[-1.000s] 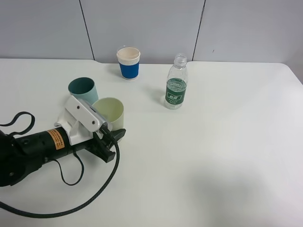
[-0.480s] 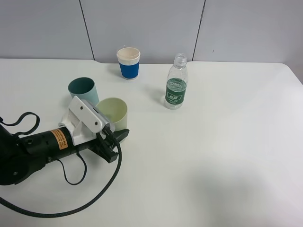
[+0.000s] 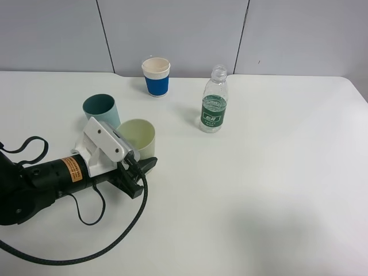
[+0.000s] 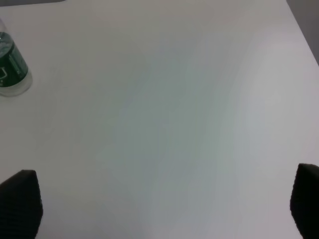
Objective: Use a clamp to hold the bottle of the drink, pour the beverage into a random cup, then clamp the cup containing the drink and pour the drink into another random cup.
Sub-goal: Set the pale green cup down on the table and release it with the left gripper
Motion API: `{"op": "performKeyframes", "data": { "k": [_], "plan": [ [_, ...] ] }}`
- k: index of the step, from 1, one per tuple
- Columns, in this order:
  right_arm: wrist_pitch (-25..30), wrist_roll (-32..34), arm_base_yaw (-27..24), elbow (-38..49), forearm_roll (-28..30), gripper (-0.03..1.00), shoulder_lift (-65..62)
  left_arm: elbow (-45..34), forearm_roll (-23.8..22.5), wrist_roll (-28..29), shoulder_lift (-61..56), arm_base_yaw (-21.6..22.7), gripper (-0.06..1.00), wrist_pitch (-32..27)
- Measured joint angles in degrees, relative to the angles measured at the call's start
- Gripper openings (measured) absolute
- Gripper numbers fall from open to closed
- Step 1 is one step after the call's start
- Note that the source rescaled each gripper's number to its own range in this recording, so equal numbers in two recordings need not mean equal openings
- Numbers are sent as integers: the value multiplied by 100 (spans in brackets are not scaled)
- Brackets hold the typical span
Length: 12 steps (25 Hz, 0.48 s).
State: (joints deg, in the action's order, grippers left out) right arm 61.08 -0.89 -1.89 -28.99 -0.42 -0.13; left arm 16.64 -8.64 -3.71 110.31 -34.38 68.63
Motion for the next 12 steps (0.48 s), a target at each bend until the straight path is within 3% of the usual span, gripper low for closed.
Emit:
{"op": "performKeyframes", "data": {
  "k": [12],
  "plan": [
    [0, 0, 0, 0, 0, 100, 0, 184, 0, 0, 60, 0, 5, -167]
  ]
}}
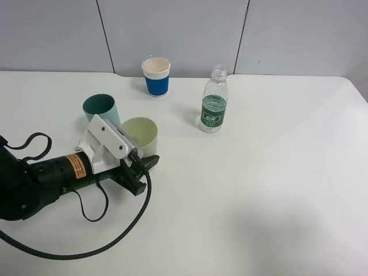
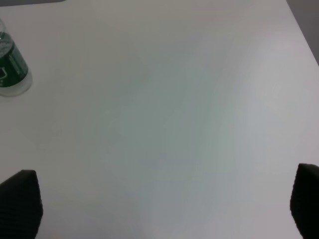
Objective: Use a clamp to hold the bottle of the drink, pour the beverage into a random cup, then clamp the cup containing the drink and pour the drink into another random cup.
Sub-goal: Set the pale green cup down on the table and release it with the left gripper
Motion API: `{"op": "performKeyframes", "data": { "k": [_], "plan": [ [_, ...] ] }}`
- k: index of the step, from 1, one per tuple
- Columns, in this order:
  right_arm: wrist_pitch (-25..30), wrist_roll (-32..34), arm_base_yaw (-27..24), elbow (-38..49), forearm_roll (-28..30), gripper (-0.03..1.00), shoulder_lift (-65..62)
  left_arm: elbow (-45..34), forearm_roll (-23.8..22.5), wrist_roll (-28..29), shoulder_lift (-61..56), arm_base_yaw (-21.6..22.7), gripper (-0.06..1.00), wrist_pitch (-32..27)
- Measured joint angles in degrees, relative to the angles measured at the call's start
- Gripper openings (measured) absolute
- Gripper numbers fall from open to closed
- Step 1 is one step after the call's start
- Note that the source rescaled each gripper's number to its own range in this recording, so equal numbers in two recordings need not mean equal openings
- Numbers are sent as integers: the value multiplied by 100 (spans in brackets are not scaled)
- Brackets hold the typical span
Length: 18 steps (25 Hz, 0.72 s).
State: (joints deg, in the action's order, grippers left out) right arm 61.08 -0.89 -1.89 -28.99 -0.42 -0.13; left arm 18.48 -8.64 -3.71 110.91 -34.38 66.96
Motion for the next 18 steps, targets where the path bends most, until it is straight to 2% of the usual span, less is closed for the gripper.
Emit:
{"op": "performKeyframes", "data": {
  "k": [7, 18],
  "plan": [
    [0, 0, 0, 0, 0, 100, 0, 6, -19, 0, 402, 0, 5, 168],
    [0, 0, 0, 0, 0, 100, 0, 6, -31, 0, 428, 0, 5, 235]
  ]
}}
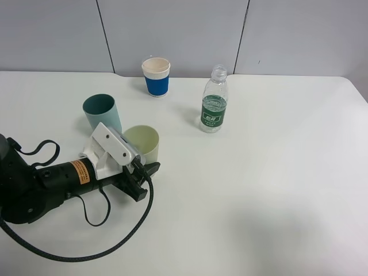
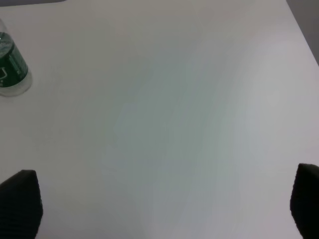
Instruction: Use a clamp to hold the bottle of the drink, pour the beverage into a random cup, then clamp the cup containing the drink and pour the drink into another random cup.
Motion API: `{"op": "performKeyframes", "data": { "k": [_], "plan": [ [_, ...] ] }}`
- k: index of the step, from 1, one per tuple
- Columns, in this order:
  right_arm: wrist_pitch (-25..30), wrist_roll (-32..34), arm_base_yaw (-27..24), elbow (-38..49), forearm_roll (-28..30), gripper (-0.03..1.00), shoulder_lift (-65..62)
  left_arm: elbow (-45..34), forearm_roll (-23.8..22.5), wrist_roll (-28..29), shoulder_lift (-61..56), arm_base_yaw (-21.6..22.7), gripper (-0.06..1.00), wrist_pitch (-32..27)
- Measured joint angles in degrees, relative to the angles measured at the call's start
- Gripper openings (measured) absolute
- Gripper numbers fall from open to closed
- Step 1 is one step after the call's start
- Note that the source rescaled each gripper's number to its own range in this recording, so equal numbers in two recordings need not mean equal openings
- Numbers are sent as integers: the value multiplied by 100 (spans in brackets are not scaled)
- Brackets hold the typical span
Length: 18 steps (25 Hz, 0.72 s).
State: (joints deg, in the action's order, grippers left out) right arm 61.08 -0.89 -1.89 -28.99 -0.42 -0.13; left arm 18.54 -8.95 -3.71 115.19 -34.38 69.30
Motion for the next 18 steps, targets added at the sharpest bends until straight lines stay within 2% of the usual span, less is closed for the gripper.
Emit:
{"op": "performKeyframes", "data": {
  "k": [2, 3, 6, 7, 8, 11, 18],
  "plan": [
    [0, 0, 0, 0, 0, 100, 0, 0, 0, 0, 7, 0, 5, 12],
    [0, 0, 0, 0, 0, 100, 0, 0, 0, 0, 14, 0, 12, 14],
    [0, 0, 0, 0, 0, 100, 0, 0, 43, 0, 45, 0, 75, 14],
    [0, 0, 0, 0, 0, 100, 0, 0, 43, 0, 45, 0, 86, 14],
    [0, 0, 0, 0, 0, 100, 0, 0, 43, 0, 45, 0, 92, 14],
    [0, 0, 0, 0, 0, 100, 0, -6, 38, 0, 45, 0, 98, 14],
    [0, 0, 0, 0, 0, 100, 0, -553, 32, 0, -405, 0, 98, 14]
  ]
}}
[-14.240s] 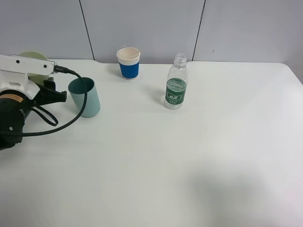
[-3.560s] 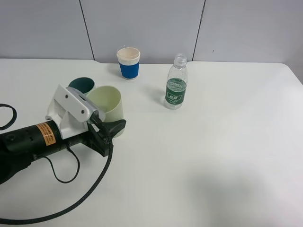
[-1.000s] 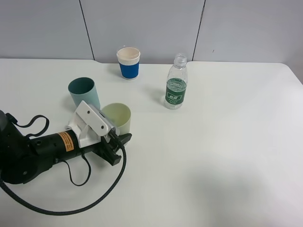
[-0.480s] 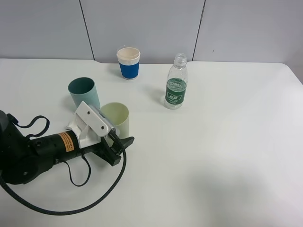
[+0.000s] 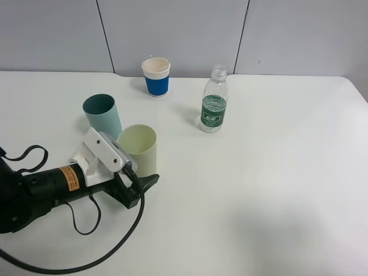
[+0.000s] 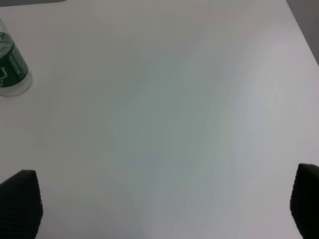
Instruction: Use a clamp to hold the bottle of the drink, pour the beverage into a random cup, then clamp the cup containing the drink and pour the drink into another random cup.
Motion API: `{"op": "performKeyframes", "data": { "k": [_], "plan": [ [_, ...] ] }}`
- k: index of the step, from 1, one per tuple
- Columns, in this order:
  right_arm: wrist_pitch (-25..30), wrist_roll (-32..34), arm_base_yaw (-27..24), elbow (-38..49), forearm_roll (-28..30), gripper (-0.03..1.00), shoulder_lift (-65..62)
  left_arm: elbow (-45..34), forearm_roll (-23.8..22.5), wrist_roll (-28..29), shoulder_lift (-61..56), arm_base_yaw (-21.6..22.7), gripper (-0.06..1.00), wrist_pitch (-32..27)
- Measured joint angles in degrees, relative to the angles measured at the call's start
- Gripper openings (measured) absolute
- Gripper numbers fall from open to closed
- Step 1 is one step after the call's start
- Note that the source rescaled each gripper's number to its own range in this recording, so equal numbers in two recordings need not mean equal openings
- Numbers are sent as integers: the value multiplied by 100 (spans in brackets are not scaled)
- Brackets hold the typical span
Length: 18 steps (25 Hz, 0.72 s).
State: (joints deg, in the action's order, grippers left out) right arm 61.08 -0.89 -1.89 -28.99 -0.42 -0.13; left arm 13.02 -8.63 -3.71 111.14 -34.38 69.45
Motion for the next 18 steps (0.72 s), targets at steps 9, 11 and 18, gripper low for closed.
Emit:
{"op": "performKeyframes", "data": {
  "k": [9, 11, 18],
  "plan": [
    [0, 0, 0, 0, 0, 100, 0, -927, 94, 0, -1355, 0, 98, -252],
    [0, 0, 0, 0, 0, 100, 0, -978, 126, 0, -1707, 0, 98, -644],
    [0, 0, 0, 0, 0, 100, 0, -1000, 246, 133, -3153, 0, 98, -2233]
  ]
}}
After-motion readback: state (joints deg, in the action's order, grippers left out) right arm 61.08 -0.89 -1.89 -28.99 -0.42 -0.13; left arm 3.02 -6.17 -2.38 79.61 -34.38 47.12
